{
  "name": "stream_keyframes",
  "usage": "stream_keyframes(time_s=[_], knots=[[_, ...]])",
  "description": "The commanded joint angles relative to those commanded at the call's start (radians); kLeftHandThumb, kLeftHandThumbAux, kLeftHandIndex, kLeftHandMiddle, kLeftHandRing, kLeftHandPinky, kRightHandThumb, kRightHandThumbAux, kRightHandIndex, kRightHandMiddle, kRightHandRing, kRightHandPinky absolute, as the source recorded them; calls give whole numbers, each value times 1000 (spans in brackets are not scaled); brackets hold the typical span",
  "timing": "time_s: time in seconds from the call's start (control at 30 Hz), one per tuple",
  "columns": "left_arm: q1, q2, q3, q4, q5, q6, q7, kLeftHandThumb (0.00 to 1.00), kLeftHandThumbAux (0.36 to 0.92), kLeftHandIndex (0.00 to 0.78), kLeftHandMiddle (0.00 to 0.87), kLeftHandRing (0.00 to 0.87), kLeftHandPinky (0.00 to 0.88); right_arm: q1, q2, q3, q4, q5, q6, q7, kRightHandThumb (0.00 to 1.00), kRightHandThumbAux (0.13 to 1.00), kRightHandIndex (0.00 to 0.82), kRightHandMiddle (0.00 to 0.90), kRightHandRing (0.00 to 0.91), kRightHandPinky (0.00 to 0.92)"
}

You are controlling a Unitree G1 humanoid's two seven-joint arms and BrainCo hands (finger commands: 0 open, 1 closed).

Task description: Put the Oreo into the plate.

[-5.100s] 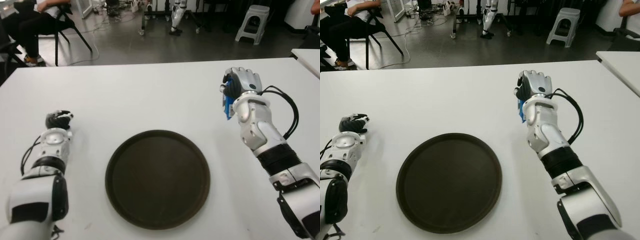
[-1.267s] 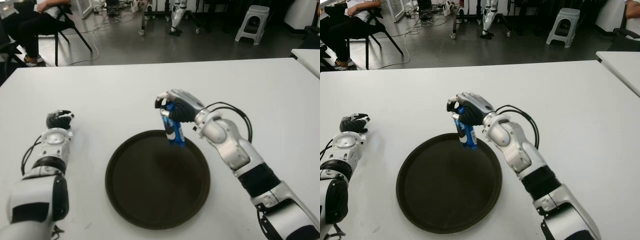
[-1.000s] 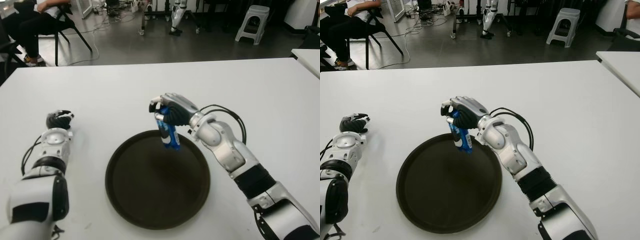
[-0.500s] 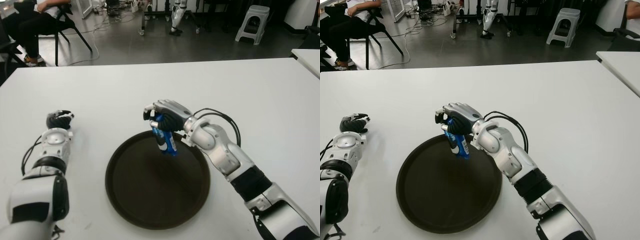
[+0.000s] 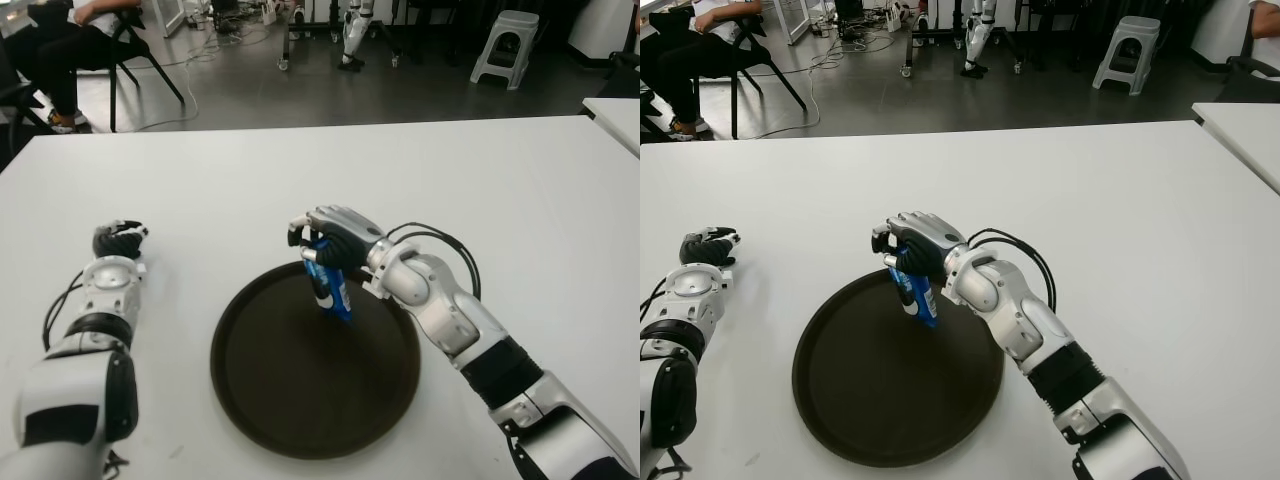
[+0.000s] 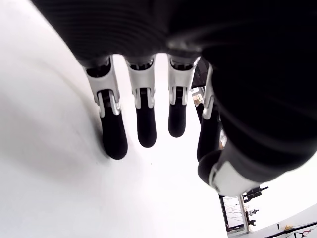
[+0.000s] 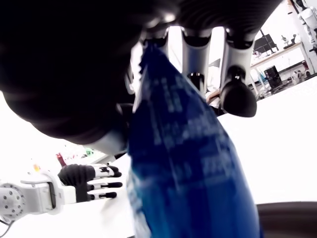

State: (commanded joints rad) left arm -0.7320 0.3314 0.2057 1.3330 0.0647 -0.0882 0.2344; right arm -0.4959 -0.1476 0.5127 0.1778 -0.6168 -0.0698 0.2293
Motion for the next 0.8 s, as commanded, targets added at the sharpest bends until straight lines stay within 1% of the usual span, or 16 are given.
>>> stream_keyframes(time_s=[0.3,0.5,0.67,0.8], knots=[[0,2,-2,0,1,3,-1,679,724,399,200,216,239,7,1,-2,-9,-3,9,9,720,711,442,816,810,799],[0,3,0,1,0,4,-2,682,722,401,207,226,267,10,2,-1,-12,-2,14,13,721,711,441,829,819,803],[1,3,0,1,0,2,0,683,722,400,205,224,251,12,0,0,-12,-2,11,12,719,712,442,818,809,790],[1,2,1,1,-1,0,0,682,722,399,201,219,244,11,-5,4,-6,-12,-10,-6,713,714,440,803,794,772]])
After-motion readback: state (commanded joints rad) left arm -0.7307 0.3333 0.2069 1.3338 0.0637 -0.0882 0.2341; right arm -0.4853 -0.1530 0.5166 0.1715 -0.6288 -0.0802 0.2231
